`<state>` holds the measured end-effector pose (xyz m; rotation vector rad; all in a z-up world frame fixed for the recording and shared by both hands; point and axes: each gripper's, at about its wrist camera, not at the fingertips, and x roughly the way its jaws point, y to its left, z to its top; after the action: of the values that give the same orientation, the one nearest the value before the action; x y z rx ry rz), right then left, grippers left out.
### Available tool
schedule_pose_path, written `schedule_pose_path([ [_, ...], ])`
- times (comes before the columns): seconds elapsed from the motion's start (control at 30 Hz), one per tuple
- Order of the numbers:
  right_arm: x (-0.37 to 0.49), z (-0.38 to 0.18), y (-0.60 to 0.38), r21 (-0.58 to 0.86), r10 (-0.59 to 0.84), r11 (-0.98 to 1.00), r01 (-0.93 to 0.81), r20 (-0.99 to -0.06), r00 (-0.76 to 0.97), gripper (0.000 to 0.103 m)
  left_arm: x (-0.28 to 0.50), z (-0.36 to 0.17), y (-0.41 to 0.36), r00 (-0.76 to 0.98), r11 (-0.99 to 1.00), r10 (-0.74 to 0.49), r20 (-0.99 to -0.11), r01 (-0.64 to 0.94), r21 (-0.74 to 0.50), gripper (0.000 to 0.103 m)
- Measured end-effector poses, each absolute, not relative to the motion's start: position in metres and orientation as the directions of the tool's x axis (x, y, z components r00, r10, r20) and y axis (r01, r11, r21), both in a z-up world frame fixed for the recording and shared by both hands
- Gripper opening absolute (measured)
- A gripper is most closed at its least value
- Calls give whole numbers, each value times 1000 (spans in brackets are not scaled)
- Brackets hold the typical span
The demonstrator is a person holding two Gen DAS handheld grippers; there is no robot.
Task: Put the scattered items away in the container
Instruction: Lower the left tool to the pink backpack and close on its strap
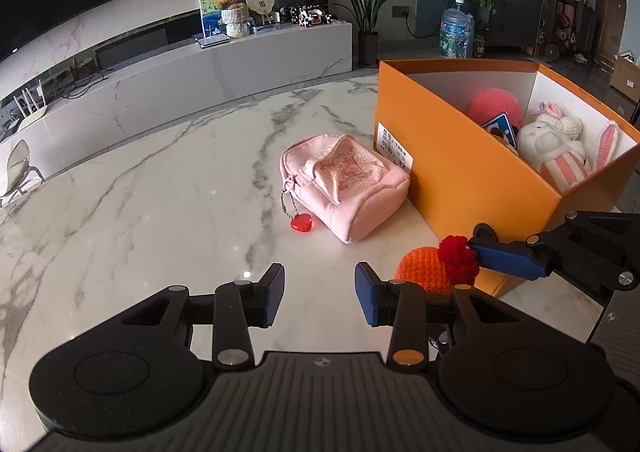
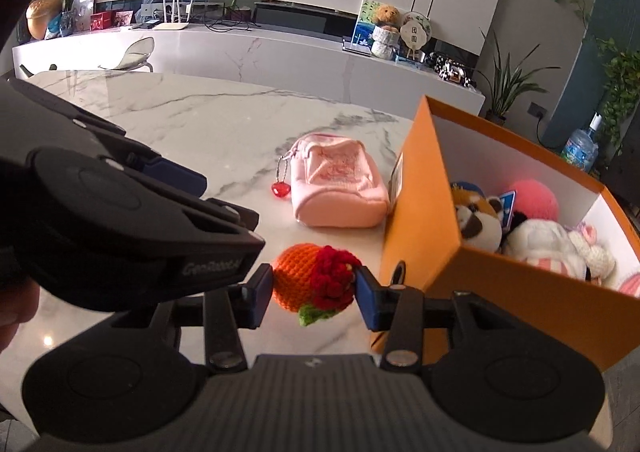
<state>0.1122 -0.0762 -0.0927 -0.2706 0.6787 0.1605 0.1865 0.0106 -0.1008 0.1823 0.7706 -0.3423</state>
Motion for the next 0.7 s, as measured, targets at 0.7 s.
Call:
schedule_pose_path([
  [0.7, 194, -88, -61, -246, 23, 926, -286, -719, 695, 47, 285, -104, -13, 603, 853, -347, -718, 521, 25, 45],
])
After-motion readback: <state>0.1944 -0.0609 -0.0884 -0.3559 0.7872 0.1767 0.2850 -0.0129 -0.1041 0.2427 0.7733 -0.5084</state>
